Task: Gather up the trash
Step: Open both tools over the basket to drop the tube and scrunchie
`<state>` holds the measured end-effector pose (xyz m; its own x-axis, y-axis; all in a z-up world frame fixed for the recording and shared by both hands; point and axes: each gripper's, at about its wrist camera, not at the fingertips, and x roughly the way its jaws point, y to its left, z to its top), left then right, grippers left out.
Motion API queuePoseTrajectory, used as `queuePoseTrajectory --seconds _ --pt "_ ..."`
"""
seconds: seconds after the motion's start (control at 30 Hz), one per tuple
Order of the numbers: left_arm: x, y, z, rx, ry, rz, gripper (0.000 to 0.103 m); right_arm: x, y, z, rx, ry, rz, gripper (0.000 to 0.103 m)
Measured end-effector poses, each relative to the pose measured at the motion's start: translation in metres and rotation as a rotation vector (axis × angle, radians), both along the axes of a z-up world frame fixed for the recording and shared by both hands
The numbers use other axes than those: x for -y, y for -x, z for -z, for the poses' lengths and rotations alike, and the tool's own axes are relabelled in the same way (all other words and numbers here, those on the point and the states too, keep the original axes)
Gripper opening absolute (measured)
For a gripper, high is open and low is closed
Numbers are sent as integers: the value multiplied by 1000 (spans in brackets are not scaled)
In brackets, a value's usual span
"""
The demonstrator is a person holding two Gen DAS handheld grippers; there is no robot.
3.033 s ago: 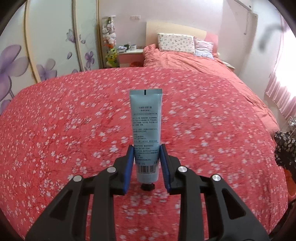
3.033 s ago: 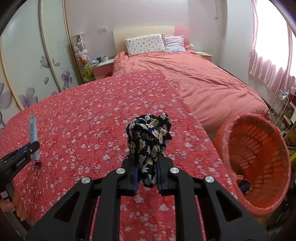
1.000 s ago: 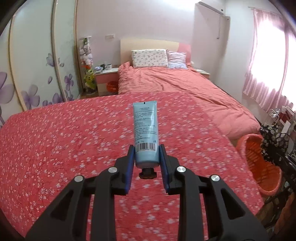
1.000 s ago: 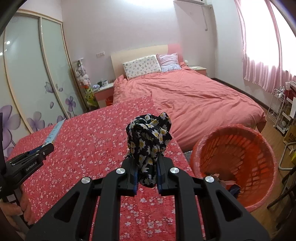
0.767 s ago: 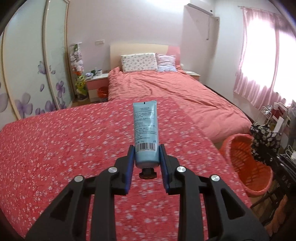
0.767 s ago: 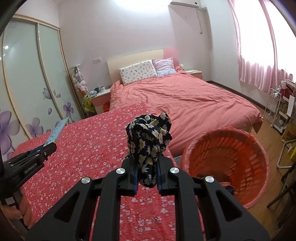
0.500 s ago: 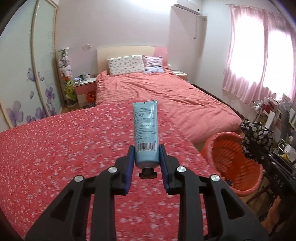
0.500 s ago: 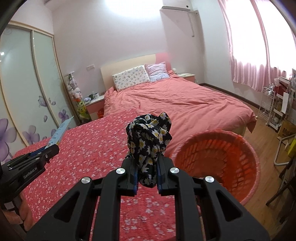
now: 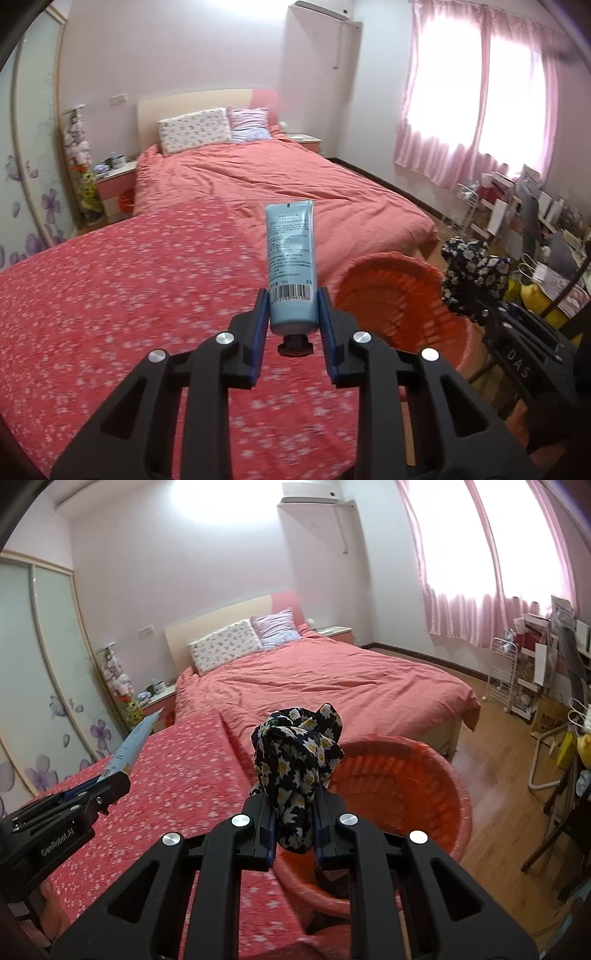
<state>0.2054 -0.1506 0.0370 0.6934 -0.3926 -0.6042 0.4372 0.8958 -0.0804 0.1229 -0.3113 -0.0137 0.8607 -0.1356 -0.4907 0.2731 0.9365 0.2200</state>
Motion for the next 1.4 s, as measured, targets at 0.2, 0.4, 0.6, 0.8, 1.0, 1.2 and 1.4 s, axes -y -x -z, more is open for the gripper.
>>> queuePoseTrajectory --seconds 0.2,0.4,0.6,0.8,1.0,1.2,1.4 --pt "46 2 12 -25 14 83 26 24 1 9 -11 -25 45 15" --pt "78 -6 27 -59 20 140 26 45 -1 18 -17 -66 85 15" --pt "108 -17 48 -106 21 190 27 65 -8 25 -16 -105 111 15" --pt "123 -35 75 -179 -3 200 32 84 -21 38 -29 -190 105 20" --pt "108 -44 82 -186 -21 155 47 87 -28 46 -65 -239 103 46" --pt "75 -42 72 -158 -24 87 54 72 -13 36 -63 -214 110 54" --pt "26 -15 43 -46 -47 21 68 41 13 11 -15 -112 100 70"
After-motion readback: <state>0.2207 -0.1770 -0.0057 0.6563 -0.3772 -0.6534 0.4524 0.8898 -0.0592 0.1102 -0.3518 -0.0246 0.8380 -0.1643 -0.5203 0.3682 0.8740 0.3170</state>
